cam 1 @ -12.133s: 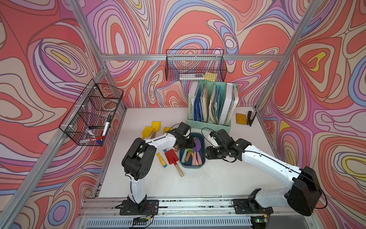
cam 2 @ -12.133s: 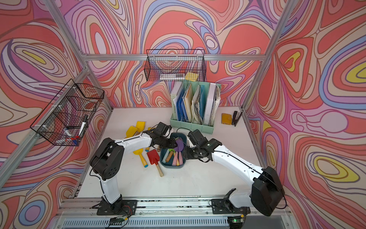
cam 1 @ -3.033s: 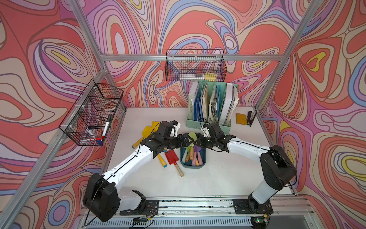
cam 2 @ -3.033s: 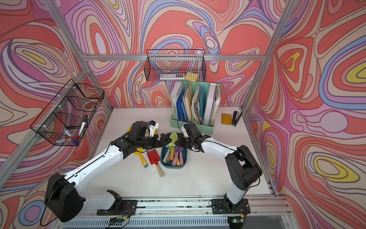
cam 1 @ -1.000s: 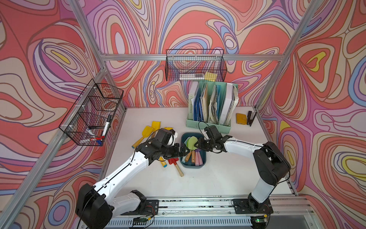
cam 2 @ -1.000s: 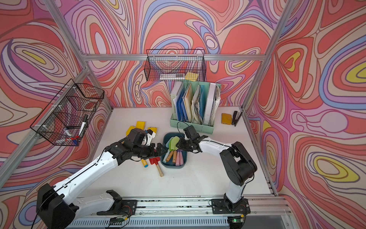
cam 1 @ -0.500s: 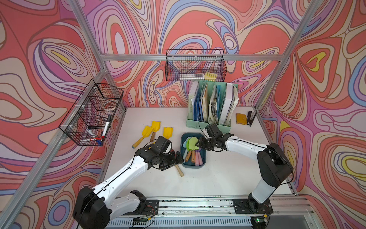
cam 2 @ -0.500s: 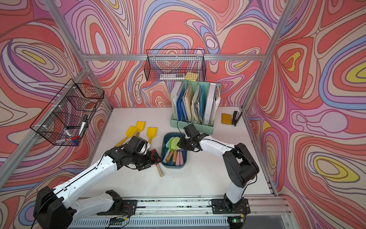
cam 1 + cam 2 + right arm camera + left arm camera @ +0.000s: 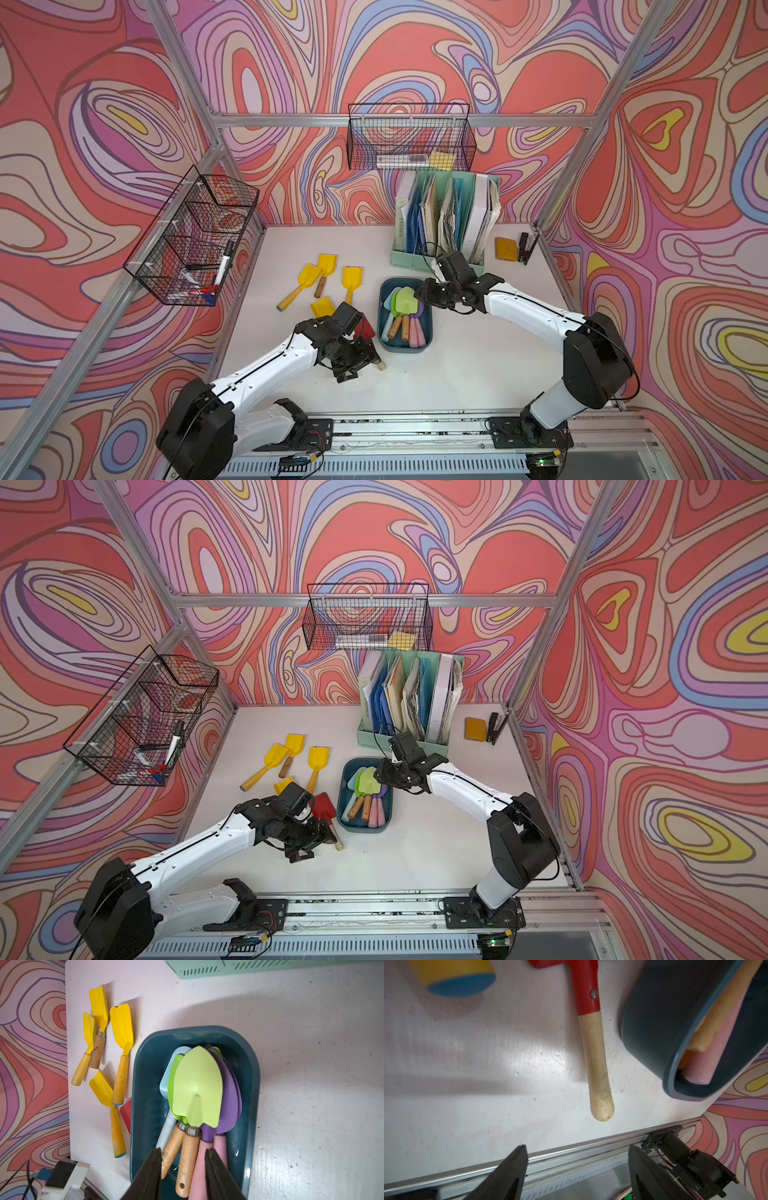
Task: Put the shovel into the storage box
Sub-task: Pick up the shovel from the center of the board.
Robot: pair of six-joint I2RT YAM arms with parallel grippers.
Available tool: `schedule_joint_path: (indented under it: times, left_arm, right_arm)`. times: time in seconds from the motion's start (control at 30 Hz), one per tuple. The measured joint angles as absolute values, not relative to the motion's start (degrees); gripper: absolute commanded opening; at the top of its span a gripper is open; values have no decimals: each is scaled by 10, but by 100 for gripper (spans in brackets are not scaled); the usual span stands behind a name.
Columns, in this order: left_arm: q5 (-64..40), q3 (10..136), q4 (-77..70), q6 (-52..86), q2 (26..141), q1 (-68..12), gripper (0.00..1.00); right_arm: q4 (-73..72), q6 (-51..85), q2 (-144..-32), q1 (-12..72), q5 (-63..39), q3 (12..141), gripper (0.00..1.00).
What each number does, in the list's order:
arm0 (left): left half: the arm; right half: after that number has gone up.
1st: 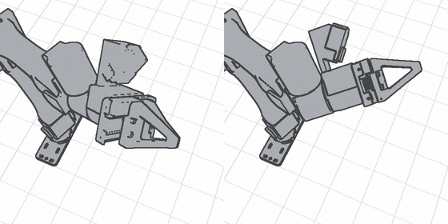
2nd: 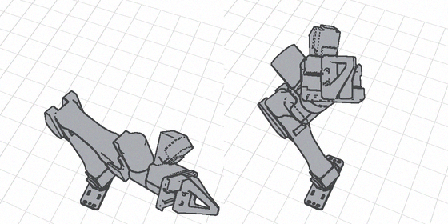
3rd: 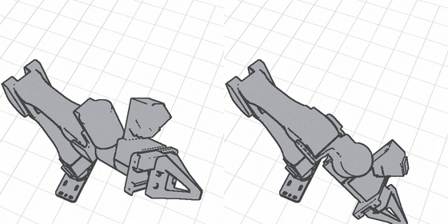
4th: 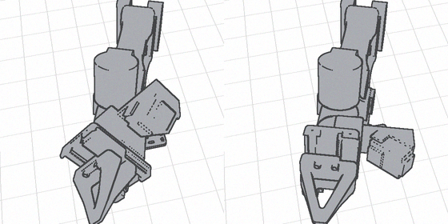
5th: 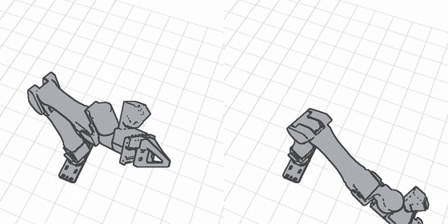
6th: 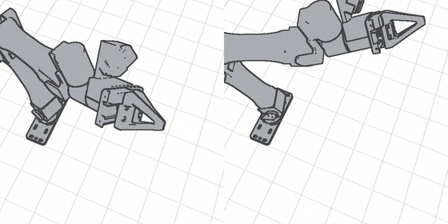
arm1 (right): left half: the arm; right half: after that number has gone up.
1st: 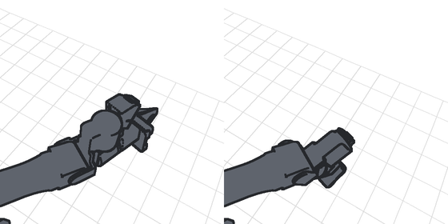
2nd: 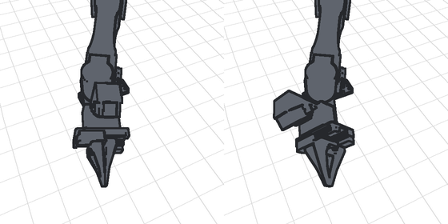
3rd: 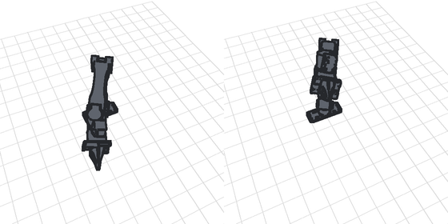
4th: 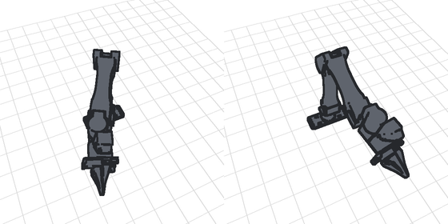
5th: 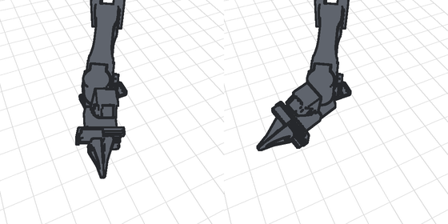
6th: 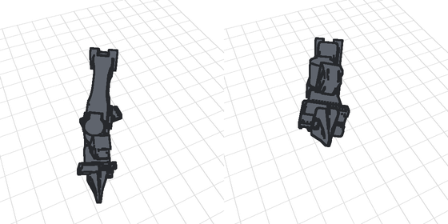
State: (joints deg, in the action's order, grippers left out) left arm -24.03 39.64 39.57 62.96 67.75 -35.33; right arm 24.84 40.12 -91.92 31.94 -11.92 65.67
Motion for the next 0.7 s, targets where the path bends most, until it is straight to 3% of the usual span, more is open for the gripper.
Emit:
schedule_joint_path:
  times: [0.7]
  left_arm:
    - [-231, 396, 309, 661, 769, -368, 66]
  right_arm:
    - [249, 392, -911, 319, -117, 655, 34]
